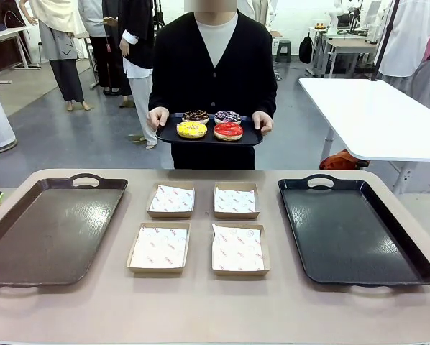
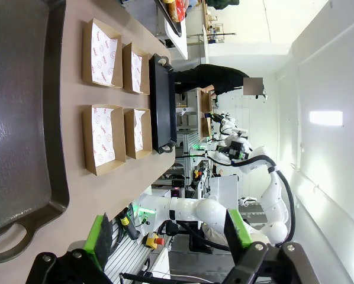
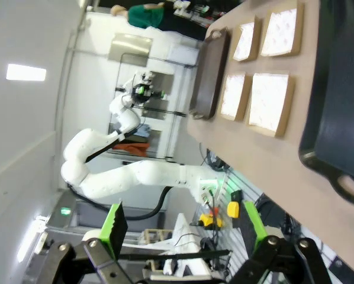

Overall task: Individually package the donuts and arrange them on the tray.
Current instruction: Pick up one Paper togo box.

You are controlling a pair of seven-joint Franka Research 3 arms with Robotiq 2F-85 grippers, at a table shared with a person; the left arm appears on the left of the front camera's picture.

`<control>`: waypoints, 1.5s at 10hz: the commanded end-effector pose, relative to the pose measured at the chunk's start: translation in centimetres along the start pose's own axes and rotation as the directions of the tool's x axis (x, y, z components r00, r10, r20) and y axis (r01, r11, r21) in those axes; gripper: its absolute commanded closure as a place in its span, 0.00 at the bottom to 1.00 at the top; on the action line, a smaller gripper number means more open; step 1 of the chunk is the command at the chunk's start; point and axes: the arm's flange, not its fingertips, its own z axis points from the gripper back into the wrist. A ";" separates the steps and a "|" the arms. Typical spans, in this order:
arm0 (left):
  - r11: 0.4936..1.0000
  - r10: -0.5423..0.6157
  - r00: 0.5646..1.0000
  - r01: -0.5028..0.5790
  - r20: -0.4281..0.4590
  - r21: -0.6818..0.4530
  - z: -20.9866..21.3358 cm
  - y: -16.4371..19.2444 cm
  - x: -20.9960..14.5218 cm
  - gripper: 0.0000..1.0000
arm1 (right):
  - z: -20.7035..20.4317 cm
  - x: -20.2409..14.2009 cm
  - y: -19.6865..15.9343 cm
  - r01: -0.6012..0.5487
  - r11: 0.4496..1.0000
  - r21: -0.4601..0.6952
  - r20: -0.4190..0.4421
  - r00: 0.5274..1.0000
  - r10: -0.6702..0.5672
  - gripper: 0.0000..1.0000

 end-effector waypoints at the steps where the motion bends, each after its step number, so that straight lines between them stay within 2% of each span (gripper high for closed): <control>1: 1.000 -0.001 1.000 0.001 -0.005 -0.007 -0.1 -0.1 0.0 0.00 | -2.9 6.9 3.8 0.035 0.988 -0.152 0.013 0.999 -0.034 0.00; 3: 1.000 -0.001 1.000 0.001 -0.005 -0.007 -0.1 -0.1 0.0 0.00 | -9.1 13.5 4.5 0.070 0.938 -0.339 -0.019 0.996 -0.082 0.00; 5: 1.000 -0.001 1.000 0.001 -0.005 -0.007 -0.1 -0.1 0.0 0.00 | -16.0 19.5 3.7 0.077 0.852 -0.518 -0.013 0.995 -0.098 0.00; 8: 1.000 -0.001 1.000 0.001 -0.005 -0.007 -0.1 -0.1 0.0 0.00 | -25.1 25.2 2.3 0.028 0.679 -0.733 -0.051 0.994 -0.097 0.00; 11: 1.000 -0.001 1.000 0.001 -0.005 -0.007 -0.1 -0.1 0.0 0.00 | -33.0 25.3 0.5 -0.043 0.571 -0.820 -0.160 0.975 -0.156 0.00; 13: 1.000 -0.001 1.000 0.001 -0.005 -0.007 -0.1 -0.1 0.0 0.00 | -36.7 24.6 -0.9 -0.076 0.542 -0.837 -0.206 0.961 -0.182 0.00; 14: 1.000 -0.001 1.000 0.001 -0.005 -0.007 -0.1 -0.1 0.0 0.00 | -38.2 24.2 -2.2 -0.095 0.507 -0.857 -0.219 0.957 -0.191 0.00; 15: 1.000 -0.001 1.000 0.001 -0.005 -0.007 -0.1 -0.1 0.0 0.00 | -39.3 23.9 -3.0 -0.106 0.501 -0.859 -0.233 0.952 -0.198 0.00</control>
